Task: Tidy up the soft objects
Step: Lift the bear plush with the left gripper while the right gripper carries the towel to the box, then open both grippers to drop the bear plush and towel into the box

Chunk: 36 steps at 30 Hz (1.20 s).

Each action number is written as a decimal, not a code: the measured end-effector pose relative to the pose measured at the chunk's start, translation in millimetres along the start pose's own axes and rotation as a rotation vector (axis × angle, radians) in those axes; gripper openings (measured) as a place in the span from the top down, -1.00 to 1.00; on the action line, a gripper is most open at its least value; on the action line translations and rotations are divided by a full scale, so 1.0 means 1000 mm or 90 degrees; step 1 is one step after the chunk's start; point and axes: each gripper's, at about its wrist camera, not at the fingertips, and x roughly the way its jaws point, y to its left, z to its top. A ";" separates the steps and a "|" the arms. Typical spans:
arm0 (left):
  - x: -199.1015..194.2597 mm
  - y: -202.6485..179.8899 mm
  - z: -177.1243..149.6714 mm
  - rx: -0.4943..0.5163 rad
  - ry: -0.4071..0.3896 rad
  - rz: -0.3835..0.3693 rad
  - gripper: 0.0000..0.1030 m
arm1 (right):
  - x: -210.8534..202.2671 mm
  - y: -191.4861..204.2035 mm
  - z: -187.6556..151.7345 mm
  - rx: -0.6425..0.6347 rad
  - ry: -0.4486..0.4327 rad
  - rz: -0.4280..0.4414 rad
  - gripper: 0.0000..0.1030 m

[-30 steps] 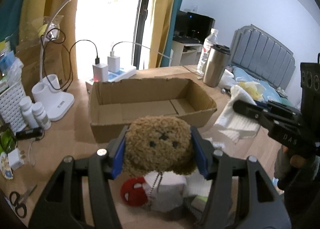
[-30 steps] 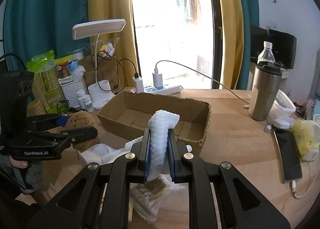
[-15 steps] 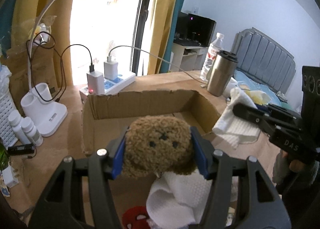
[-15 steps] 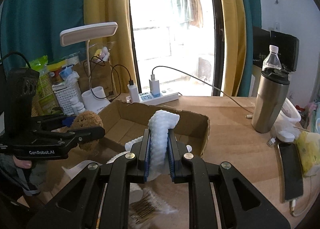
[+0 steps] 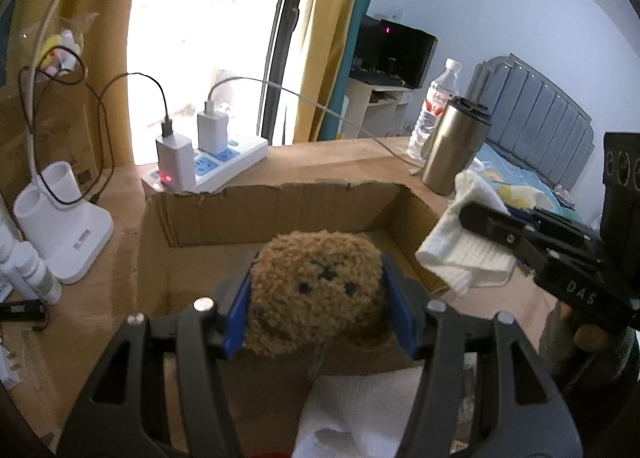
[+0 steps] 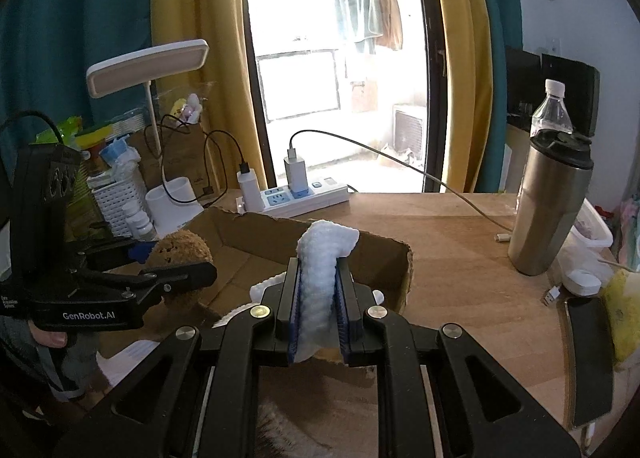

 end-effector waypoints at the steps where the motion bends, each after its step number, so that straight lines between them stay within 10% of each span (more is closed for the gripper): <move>1: 0.004 0.001 0.000 -0.001 0.004 0.001 -0.16 | 0.003 -0.002 0.001 0.002 0.002 0.001 0.67; 19: 0.044 0.008 -0.005 -0.016 0.062 0.013 -0.18 | 0.046 -0.009 -0.012 0.006 0.054 -0.009 0.66; 36: 0.017 0.007 0.000 -0.028 0.018 0.032 -0.55 | 0.036 -0.002 -0.010 0.010 0.061 -0.018 -0.09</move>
